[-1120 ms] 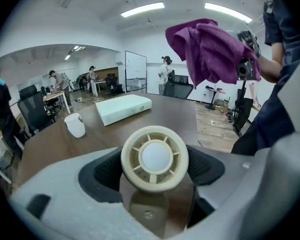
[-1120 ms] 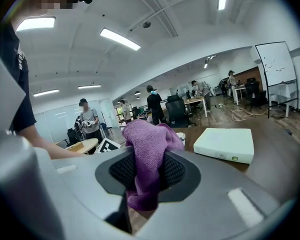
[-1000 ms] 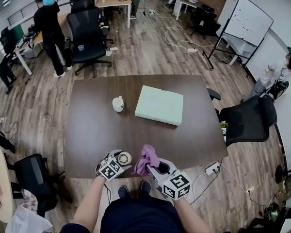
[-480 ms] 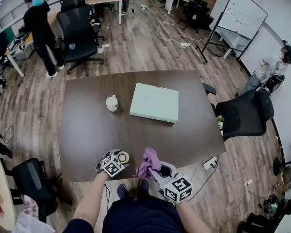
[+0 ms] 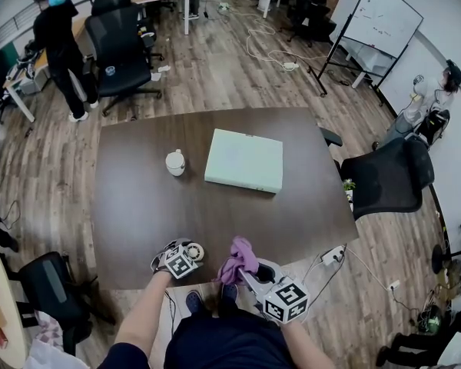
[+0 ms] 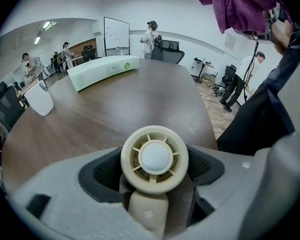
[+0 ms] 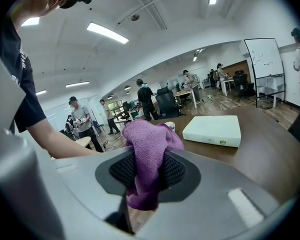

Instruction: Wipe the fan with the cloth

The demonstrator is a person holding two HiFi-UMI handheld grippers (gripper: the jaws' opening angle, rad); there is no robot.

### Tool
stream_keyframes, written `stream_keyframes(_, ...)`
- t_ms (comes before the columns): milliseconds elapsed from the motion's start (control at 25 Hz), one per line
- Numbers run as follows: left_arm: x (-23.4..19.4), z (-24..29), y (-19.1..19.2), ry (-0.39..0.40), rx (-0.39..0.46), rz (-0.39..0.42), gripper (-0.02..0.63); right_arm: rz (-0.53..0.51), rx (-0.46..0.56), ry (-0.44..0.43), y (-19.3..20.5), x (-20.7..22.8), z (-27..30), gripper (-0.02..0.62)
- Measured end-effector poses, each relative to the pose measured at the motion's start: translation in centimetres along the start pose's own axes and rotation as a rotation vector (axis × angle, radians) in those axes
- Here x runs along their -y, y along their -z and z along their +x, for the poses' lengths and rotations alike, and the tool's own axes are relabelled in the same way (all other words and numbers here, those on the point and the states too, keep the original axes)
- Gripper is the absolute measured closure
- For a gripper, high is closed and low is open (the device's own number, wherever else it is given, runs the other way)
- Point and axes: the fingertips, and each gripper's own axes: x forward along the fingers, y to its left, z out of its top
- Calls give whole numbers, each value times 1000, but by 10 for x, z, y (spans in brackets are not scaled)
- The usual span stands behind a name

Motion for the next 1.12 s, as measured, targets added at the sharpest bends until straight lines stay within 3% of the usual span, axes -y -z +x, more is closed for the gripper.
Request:
stream_keyframes(240,-4,0,-1,-29,4,-9,232,11,-8,-11,0,0,3,485)
stream_keyframes(440,-5,-19,-12,-47,115,-95,198,10,-18,-7,3,6,6,485)
stream_keyframes(680,-18,-82,-36,-152,415,-283,182,-4,-53,1,6,14,20,485)
stream_keyframes(880,-16,-149,-54,-247,625,-340,181,-37,-80,-6,6,12,33,485)
stream_keyframes(1040,-10,-203,-67,-310,757,-373,258,-81,-108,0,10,12,43,485)
stream_keyframes(1120,-6,-226,-70,-336,824,-388,347,-93,-128,6,15,16,49,485)
